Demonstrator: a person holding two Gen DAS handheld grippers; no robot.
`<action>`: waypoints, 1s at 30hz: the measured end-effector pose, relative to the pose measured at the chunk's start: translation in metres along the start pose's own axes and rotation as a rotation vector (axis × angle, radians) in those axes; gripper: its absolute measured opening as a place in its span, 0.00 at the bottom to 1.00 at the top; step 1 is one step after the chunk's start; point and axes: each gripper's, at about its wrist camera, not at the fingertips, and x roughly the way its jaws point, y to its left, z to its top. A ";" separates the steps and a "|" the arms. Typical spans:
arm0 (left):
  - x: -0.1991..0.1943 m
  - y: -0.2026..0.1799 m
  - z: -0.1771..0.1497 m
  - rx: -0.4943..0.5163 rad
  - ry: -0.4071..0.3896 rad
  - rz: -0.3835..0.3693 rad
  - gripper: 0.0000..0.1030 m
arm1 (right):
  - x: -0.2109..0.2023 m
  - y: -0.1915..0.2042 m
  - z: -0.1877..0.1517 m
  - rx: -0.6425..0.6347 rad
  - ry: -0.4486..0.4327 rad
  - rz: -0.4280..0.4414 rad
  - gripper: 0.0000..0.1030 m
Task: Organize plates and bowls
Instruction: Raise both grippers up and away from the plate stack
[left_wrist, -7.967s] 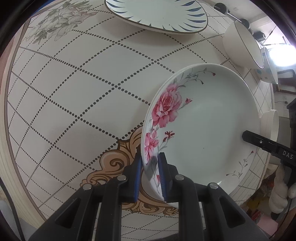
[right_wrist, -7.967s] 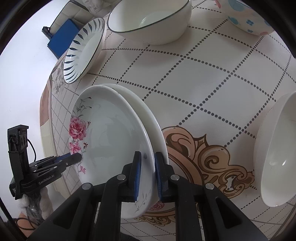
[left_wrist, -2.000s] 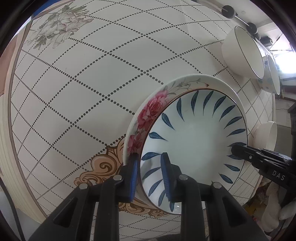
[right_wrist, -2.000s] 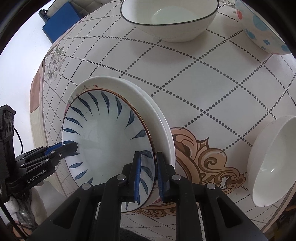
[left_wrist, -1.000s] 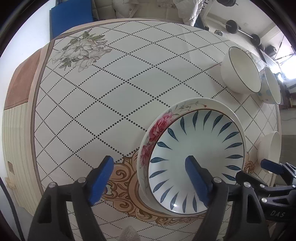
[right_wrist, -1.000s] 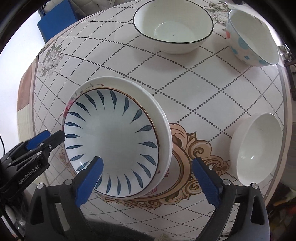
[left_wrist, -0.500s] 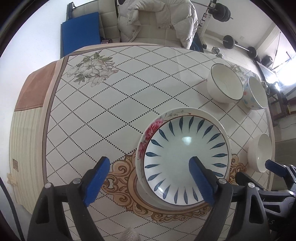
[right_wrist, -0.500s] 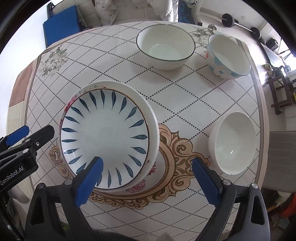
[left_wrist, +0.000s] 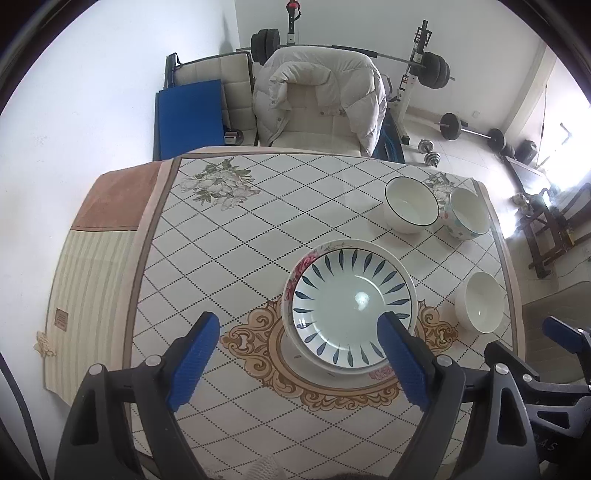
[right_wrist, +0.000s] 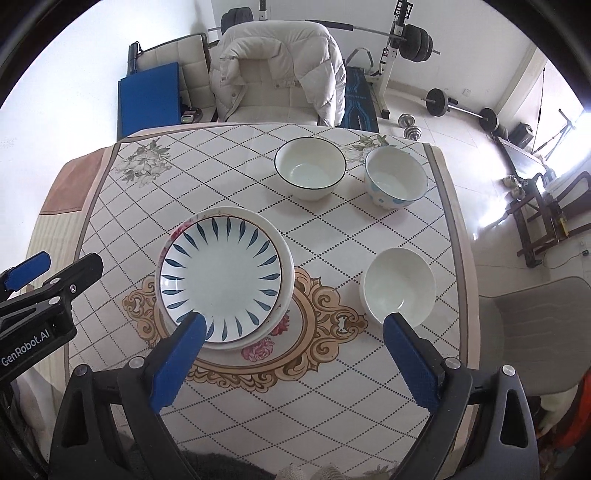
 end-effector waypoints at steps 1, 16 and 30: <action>-0.008 0.000 -0.002 0.013 -0.012 0.007 0.85 | -0.009 0.000 -0.004 0.004 -0.010 0.004 0.96; -0.086 0.017 -0.036 0.086 -0.120 -0.025 0.85 | -0.112 0.020 -0.054 0.068 -0.133 -0.051 0.96; -0.066 0.006 -0.031 0.126 -0.044 -0.135 0.85 | -0.120 0.018 -0.075 0.172 -0.153 0.014 0.96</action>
